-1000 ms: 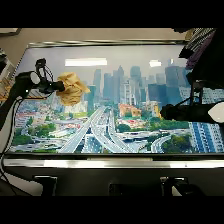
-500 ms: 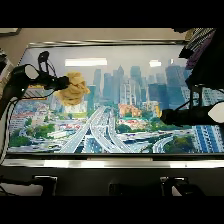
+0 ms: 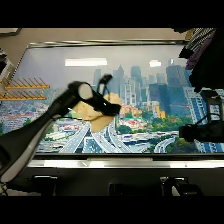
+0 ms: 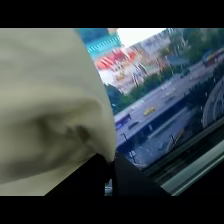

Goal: Fold the clothes and pants, and hang the long-sleeved shirts on hangers.

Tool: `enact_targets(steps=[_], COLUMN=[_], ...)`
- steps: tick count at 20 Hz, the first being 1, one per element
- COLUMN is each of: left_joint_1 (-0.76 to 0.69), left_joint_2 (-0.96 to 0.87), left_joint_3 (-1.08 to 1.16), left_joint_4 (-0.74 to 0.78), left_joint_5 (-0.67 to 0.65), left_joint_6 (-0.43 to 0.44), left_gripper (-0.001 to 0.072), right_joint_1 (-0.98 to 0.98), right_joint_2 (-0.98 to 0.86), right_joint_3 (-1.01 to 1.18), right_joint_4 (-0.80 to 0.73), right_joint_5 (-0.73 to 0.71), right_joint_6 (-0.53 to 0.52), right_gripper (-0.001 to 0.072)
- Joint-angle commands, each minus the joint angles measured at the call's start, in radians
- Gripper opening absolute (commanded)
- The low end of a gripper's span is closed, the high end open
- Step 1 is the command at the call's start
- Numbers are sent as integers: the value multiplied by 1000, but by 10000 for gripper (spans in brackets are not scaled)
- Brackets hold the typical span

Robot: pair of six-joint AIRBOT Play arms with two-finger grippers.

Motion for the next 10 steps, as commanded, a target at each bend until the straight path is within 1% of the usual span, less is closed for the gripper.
enact_targets(steps=[1,3,4,5,6,7,8,10], left_joint_1=[-160,-205,-216,-214,-196,-169,-134,-60], left_joint_2=[-103,-146,-157,-156,-144,-124,-93,-11], left_joint_3=[0,0,0,0,1,1,1,1], left_joint_4=[-55,-79,-84,-83,-78,-74,-64,21], left_joint_5=[2,1,0,-5,-20,-39,-66,-144], left_joint_6=[-40,-38,-38,-38,-39,-48,-49,-49], left_gripper=[12,13,17,87,340,496,553,553], right_joint_1=[1,1,1,1,1,1,1,1], right_joint_2=[95,132,145,149,151,150,143,87], right_joint_3=[0,0,0,0,0,0,0,0], right_joint_4=[-96,-98,-98,-92,-73,-36,16,161], right_joint_5=[79,84,80,75,74,63,43,5], right_joint_6=[7,19,40,70,107,148,186,256], right_gripper=[287,287,287,287,298,363,410,420])
